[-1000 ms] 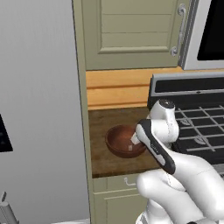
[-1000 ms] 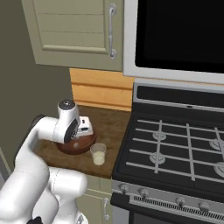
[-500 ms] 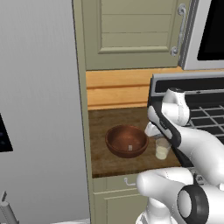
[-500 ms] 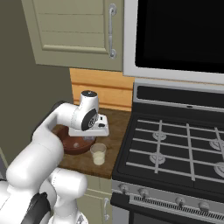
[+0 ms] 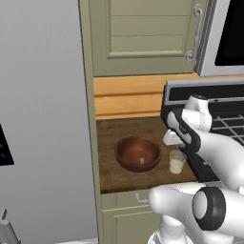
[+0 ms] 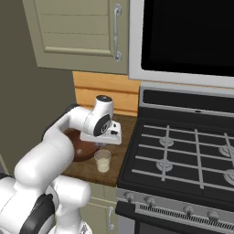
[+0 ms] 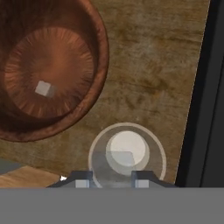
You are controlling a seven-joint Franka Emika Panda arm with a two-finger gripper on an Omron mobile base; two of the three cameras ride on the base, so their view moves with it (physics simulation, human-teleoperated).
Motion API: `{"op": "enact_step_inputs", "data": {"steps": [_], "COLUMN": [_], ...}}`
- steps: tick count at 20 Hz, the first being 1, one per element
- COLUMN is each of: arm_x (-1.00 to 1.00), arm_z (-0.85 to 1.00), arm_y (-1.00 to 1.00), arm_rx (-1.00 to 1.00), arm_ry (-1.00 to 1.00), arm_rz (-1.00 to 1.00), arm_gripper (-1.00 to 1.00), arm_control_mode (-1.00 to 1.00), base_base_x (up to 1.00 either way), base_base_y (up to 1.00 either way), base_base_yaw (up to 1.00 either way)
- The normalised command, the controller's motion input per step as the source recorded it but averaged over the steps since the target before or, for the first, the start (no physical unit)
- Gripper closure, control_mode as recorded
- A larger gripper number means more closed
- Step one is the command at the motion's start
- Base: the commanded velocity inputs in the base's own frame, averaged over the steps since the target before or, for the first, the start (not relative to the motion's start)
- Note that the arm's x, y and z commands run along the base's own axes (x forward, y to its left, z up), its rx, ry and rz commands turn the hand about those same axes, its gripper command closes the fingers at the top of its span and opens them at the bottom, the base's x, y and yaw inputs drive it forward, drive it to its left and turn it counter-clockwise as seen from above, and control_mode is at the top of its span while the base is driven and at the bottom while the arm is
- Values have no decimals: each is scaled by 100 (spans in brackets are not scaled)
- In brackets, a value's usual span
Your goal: Grab a lemon wedge from the fridge and one ice cube from the ice bowl, and put them in the glass of lemonade.
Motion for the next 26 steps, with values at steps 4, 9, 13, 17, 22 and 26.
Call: {"op": "enact_step_inputs", "data": {"steps": [4,9,13,17,22,26], "arm_x": [0,0,7,3,-1,-2], "arm_z": [-45,-19,-2,-9,-5,0], "arm_y": [-1,-3,-1,-2,-13,-4], "arm_rx": [-1,0,0,0,0,0], "arm_ry": [0,0,0,0,0,0], "arm_rz": [-6,-1,0,-1,0,0], "arm_gripper": [100,100,100,100,100,100], "arm_control_mode": [-100,-100,-100,-100,-100,-100], "base_base_x": [0,0,0,0,0,0], "base_base_y": [0,0,0,0,0,0], "base_base_yaw": [0,0,0,0,0,0]}}
